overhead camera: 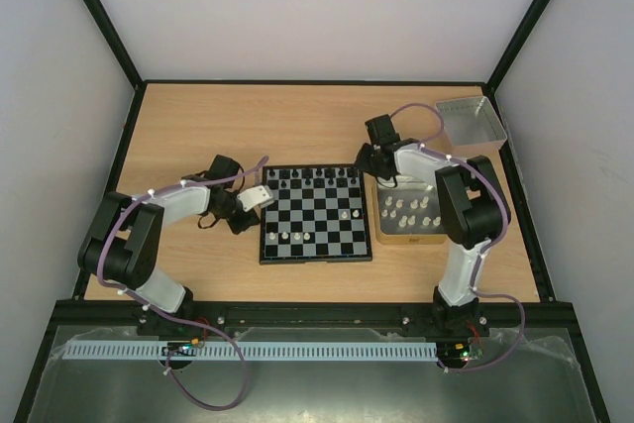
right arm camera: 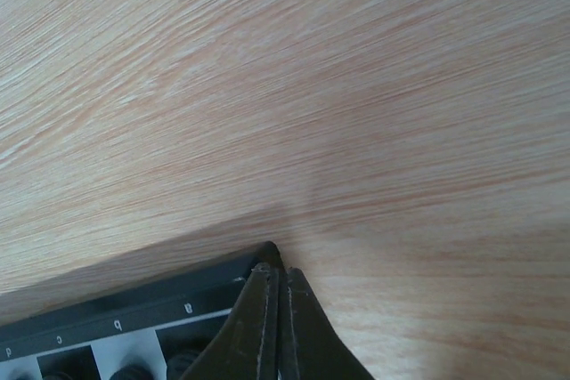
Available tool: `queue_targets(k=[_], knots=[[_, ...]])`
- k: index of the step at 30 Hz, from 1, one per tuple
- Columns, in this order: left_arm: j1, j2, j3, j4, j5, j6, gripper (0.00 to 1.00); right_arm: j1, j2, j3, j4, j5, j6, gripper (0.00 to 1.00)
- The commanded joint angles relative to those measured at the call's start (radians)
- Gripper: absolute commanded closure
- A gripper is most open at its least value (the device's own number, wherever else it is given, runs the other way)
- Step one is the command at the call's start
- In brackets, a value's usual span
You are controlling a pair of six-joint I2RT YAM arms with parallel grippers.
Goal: Set up the chess pieces on the board
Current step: Move the chessboard to the center of the board.
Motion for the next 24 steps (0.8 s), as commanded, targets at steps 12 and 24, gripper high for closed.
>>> queue_targets(k=[12, 24], knots=[[0.150, 0.074, 0.006, -0.175, -0.139, 0.013, 0.83, 0.005, -0.236, 0.093, -0.275, 0.261, -0.008, 0.98], [0.184, 0.029, -0.004, -0.092, -0.136, -0.102, 0.43, 0.011, -0.532, -0.194, -0.377, 0.274, 0.016, 0.79]])
